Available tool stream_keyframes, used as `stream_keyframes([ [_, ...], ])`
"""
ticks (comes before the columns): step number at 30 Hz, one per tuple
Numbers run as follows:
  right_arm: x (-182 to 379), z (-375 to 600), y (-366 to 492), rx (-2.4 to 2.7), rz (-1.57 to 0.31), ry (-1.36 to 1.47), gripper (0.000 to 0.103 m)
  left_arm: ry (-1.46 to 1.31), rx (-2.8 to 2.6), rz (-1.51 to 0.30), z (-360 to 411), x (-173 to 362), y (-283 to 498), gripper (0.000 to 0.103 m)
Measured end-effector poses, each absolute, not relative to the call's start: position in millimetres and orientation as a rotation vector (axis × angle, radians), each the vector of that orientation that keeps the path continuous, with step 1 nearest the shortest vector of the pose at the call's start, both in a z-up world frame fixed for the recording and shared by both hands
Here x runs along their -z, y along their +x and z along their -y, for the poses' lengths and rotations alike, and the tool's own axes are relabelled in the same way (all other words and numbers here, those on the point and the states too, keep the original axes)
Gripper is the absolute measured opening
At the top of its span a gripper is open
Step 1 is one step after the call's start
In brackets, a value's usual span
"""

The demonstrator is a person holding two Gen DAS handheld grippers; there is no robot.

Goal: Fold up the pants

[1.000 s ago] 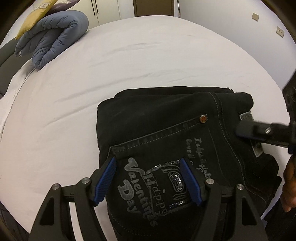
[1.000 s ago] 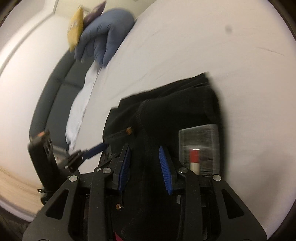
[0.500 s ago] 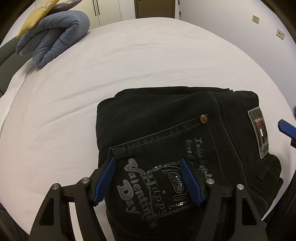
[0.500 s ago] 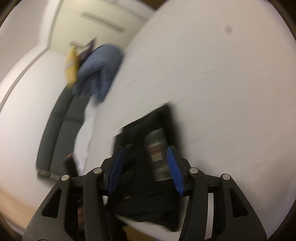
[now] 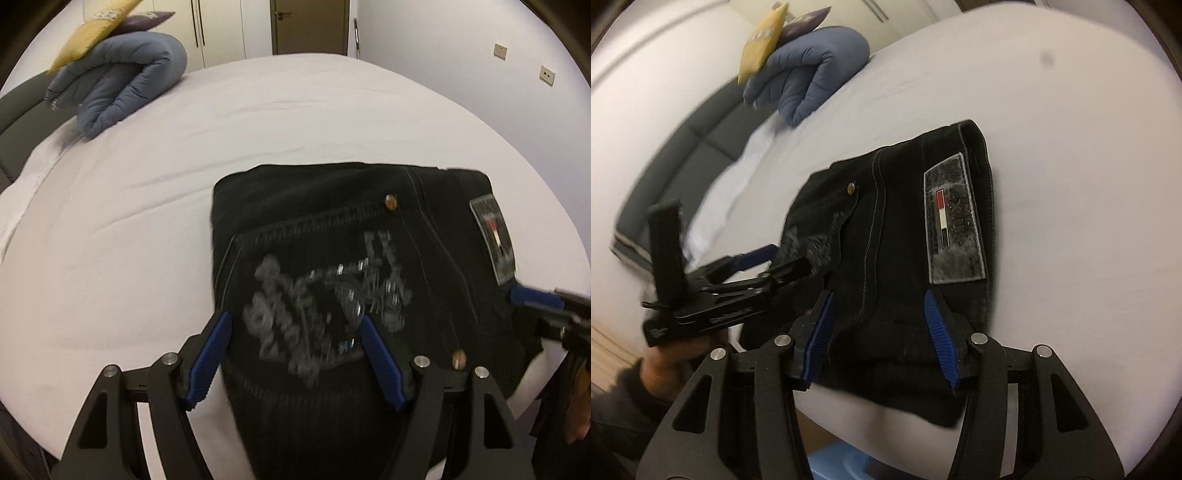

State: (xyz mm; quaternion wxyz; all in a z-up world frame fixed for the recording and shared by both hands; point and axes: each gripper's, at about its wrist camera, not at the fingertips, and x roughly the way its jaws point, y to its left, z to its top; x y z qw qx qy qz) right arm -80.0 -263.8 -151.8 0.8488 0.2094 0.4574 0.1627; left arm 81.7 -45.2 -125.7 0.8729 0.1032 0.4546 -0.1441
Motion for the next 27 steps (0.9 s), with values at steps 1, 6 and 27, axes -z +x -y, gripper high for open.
stream_keyframes([
  [1, 150, 267, -84, -0.336, -0.963, 0.434, 0.048, 0.196, 0.294, -0.960, 40, 128, 76, 0.076],
  [6, 144, 260, -99, -0.283, -0.964, 0.372, 0.049, 0.021, 0.290, -0.984, 15, 138, 58, 0.077],
  [27, 141, 332, -36, -0.269, -1.092, 0.605, 0.051, -0.137, 0.369, -1.058, -29, 107, 120, 0.101],
])
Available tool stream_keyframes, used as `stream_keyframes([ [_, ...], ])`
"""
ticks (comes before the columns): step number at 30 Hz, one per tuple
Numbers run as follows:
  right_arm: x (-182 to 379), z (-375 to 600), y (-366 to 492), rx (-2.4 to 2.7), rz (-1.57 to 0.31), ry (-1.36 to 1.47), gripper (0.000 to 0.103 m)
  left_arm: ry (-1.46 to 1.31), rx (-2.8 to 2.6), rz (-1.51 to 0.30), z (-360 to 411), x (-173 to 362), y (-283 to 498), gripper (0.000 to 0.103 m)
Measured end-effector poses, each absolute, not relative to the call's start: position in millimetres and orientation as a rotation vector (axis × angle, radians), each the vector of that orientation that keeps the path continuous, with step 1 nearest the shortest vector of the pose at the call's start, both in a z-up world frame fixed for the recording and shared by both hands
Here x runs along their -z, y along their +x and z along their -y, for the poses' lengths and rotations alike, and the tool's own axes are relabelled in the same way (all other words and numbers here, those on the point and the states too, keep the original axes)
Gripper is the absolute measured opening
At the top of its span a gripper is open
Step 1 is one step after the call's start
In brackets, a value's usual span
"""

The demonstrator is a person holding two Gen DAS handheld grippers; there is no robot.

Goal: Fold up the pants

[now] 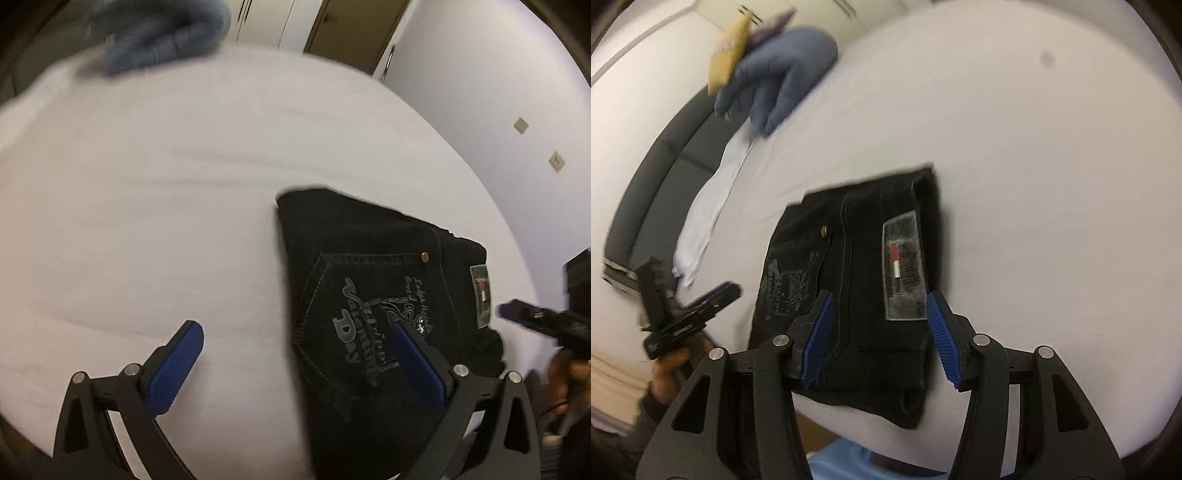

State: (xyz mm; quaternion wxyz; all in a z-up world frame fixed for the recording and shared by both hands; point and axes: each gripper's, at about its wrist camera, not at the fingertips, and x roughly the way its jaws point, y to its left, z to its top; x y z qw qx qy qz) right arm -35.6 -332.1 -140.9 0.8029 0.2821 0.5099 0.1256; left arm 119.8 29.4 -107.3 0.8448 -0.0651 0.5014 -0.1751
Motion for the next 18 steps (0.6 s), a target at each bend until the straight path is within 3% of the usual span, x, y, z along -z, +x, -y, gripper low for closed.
stream_keyframes([
  [5, 170, 350, -18, -0.251, -1.163, 0.713, 0.051, -0.114, 0.463, -1.140, -14, 122, 126, 0.101],
  [8, 190, 346, -10, -0.288, -1.186, 0.786, 0.051, -0.129, 0.446, -1.210, -11, 139, 133, 0.087],
  [14, 210, 344, 5, -0.367, -1.155, 0.935, 0.051, -0.168, 0.460, -1.224, -7, 142, 141, 0.082],
  [18, 218, 343, 10, -0.392, -1.132, 0.995, 0.050, -0.199, 0.500, -1.260, -1, 143, 148, 0.062],
])
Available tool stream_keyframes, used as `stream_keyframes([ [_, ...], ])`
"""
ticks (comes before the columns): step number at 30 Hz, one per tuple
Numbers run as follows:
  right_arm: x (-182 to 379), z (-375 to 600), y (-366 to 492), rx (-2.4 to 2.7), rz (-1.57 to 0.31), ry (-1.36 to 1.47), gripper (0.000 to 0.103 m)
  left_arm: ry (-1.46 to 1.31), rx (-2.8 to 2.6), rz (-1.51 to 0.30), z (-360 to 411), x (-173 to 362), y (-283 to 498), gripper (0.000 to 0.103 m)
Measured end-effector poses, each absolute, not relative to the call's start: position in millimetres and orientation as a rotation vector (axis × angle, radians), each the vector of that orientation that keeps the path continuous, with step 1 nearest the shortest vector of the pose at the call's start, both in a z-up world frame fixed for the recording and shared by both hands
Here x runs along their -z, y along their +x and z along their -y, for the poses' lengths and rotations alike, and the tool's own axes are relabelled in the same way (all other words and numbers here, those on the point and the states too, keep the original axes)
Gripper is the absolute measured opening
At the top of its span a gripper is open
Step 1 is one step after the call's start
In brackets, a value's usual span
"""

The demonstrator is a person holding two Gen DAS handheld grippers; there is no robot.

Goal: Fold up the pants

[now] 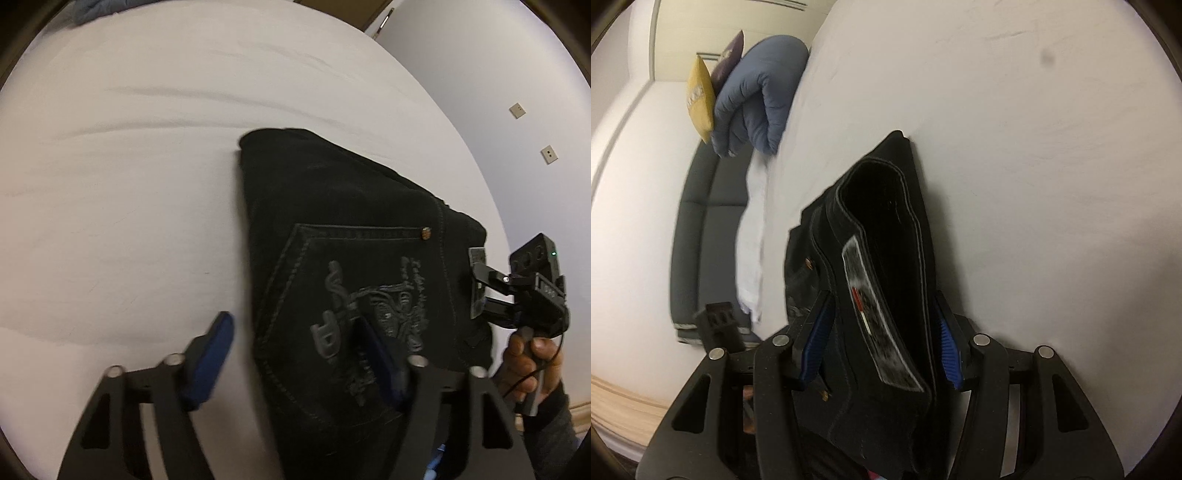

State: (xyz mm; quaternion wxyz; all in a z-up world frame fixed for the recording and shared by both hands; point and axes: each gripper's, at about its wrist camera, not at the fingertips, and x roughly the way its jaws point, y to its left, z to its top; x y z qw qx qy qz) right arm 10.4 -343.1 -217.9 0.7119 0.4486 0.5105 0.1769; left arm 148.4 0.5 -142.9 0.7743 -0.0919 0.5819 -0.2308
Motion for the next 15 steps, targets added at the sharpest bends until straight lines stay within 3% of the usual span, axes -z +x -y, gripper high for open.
stream_keyframes([
  [2, 217, 338, 12, -0.395, -1.129, 0.965, 0.048, -0.198, 0.509, -1.282, 6, 145, 150, 0.054],
  [4, 218, 332, 14, -0.378, -1.137, 0.924, 0.033, -0.175, 0.502, -1.285, 12, 143, 149, 0.049],
  [7, 219, 330, 13, -0.353, -1.135, 0.899, 0.023, -0.183, 0.512, -1.270, 14, 139, 145, 0.037],
  [15, 166, 286, 16, -0.268, -1.088, 0.536, 0.016, -0.116, 0.483, -1.206, 31, 114, 131, 0.020],
])
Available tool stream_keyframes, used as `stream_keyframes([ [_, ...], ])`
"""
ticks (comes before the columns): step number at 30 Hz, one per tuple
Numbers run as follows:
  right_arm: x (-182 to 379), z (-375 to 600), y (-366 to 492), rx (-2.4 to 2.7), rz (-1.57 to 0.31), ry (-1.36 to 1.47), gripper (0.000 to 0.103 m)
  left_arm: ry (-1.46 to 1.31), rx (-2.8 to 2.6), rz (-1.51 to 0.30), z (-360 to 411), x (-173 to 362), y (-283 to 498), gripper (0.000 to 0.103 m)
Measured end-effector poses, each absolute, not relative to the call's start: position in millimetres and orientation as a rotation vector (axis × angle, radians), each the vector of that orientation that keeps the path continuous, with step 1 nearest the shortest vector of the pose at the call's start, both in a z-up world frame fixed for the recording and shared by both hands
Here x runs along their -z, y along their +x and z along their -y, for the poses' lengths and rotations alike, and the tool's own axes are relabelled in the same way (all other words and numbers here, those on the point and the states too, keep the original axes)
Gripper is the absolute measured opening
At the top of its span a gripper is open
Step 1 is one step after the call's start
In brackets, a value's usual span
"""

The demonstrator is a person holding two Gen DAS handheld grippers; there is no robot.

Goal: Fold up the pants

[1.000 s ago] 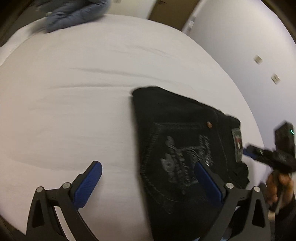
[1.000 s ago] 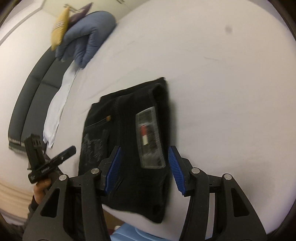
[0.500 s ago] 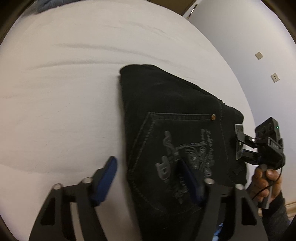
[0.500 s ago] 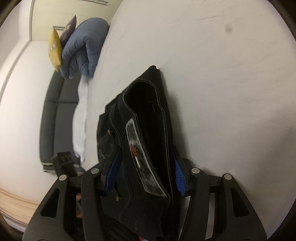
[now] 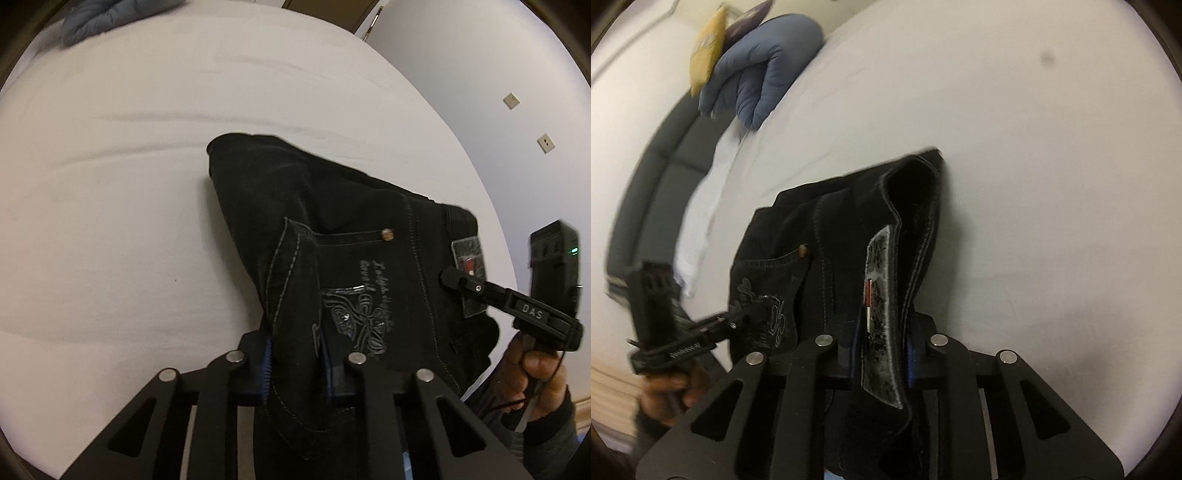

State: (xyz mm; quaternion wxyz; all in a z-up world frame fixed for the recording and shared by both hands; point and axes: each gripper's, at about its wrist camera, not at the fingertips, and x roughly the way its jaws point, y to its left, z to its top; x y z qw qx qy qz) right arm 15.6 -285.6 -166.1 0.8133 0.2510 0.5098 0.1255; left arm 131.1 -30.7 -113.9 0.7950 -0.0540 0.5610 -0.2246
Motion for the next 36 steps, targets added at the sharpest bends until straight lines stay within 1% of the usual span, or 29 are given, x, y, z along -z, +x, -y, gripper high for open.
stream_keyframes([
  [3, 141, 272, 16, -0.282, -1.051, 0.444, 0.015, -0.102, 0.483, -1.167, 36, 95, 129, 0.019],
  [7, 108, 270, 29, -0.311, -0.981, 0.399, 0.015, -0.087, 0.490, -1.101, 44, 67, 145, 0.019],
  [12, 77, 293, 80, -0.310, -0.919, 0.418, 0.015, -0.057, 0.501, -1.024, 66, 37, 185, 0.019],
  [17, 69, 327, 138, -0.290, -0.901, 0.462, 0.015, -0.010, 0.508, -0.985, 99, 27, 237, 0.019],
  [20, 76, 348, 170, -0.273, -0.905, 0.489, 0.015, -0.004, 0.507, -0.985, 112, 31, 271, 0.020],
  [23, 98, 373, 197, -0.251, -0.931, 0.561, 0.015, -0.010, 0.509, -1.010, 128, 53, 296, 0.020],
  [27, 157, 396, 224, -0.199, -1.030, 0.617, 0.016, 0.010, 0.508, -1.081, 154, 100, 320, 0.020],
  [28, 175, 402, 228, -0.177, -1.058, 0.632, 0.019, 0.006, 0.503, -1.092, 157, 109, 325, 0.023],
  [29, 186, 408, 229, -0.178, -1.059, 0.661, 0.021, -0.008, 0.496, -1.096, 157, 117, 328, 0.027],
  [30, 198, 419, 229, -0.215, -1.027, 0.744, 0.022, -0.033, 0.487, -1.098, 154, 124, 331, 0.030],
  [32, 209, 431, 229, -0.263, -0.987, 0.847, 0.022, -0.080, 0.471, -1.107, 148, 132, 335, 0.045],
  [34, 212, 437, 228, -0.294, -0.962, 0.869, 0.024, -0.092, 0.474, -1.106, 146, 136, 339, 0.051],
  [36, 208, 435, 228, -0.287, -0.954, 0.826, 0.026, -0.091, 0.480, -1.094, 145, 136, 340, 0.053],
])
